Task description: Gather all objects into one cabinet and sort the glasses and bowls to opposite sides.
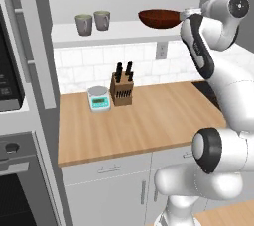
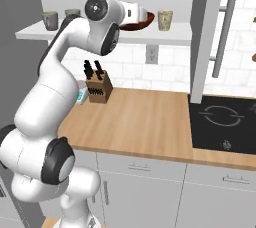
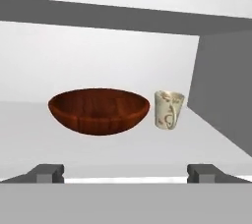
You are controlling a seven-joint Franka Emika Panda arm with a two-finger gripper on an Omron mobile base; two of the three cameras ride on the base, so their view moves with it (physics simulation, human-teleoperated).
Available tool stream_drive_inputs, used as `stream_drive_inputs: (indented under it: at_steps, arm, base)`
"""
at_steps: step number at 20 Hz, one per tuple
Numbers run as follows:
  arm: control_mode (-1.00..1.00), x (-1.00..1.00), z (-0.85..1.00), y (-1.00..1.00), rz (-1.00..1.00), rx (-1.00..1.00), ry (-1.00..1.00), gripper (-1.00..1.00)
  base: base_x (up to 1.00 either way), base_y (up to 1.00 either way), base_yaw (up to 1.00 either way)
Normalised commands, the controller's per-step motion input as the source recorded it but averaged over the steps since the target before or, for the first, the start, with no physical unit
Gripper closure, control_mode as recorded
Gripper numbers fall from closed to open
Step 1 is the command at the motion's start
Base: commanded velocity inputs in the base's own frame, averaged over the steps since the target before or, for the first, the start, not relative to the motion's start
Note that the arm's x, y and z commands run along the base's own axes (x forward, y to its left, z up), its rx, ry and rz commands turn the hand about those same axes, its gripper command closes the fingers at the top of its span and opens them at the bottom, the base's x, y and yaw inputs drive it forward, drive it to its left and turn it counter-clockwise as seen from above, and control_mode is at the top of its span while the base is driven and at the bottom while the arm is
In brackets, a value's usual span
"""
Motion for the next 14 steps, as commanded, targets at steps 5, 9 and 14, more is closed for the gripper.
stream_drive_inputs:
  at_steps: [5, 9, 14]
  arm:
    - [-1.0, -0.15, 0.0, -0.44, -0.33, -0.08, 0.06, -1.0]
    - [-1.0, 0.24, -0.14, 0.0, -0.2, 0.0, 0.03, -1.0]
    - [-1.0, 0.22, -0.27, -0.1, -0.09, 0.04, 0.05, -1.0]
  base:
    - [0.0, 0.0, 0.0]
    - [0.0, 0.0, 0.0]
    - [0.0, 0.0, 0.0]
